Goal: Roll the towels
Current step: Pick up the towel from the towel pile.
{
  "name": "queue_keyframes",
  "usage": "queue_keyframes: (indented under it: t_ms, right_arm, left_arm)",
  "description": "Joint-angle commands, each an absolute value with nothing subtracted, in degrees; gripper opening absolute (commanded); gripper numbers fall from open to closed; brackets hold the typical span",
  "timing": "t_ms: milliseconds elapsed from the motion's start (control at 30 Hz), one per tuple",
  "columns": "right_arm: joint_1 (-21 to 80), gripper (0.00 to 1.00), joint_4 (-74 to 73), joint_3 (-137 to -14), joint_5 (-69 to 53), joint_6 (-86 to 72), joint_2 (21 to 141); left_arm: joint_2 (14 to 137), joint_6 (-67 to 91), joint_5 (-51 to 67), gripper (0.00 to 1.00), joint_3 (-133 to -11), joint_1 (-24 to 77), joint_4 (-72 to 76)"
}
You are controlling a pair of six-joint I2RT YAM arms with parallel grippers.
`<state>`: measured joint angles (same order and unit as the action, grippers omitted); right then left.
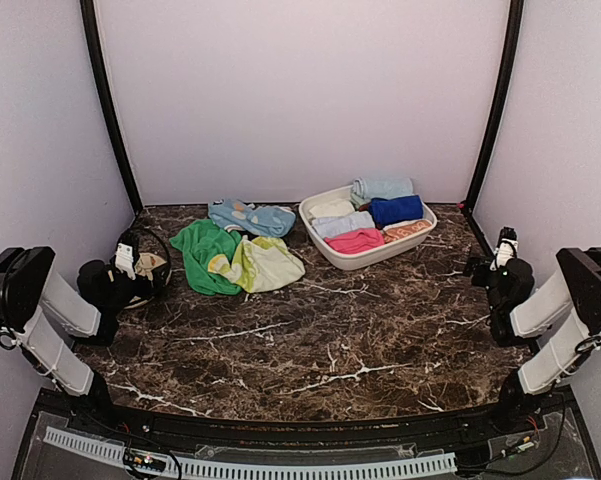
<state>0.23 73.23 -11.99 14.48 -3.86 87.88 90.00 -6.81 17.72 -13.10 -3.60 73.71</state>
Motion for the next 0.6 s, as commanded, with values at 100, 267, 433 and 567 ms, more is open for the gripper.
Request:
queue_keyframes:
  t_ms: [100,267,433,567]
  right_arm:
    - [-0.89,1.00,74.52,-10.65,19.71,-7.08,83.61]
    - [-0.83,1.00,49.54,-17.79,29.07,-10.74,68.25]
    - [-2.15,1.00,24.73,-32.67,29.14,-26.00,62.48]
    - [-3.65,1.00,14.33,-42.30,8.66,-27.80,64.96]
  left_arm:
    - [89.95,-6.33,17.76,0.99,-14.02,-3.77,75.02]
    - [81.91,-3.61,14.66,0.99,-21.24,-5.23,55.54]
    - [78.98,-12.10,22.10,0.99,-43.14,-5.36,11.12]
    - [80.23,-15.96,30.08,0.98,-56.45,-5.35,-11.46]
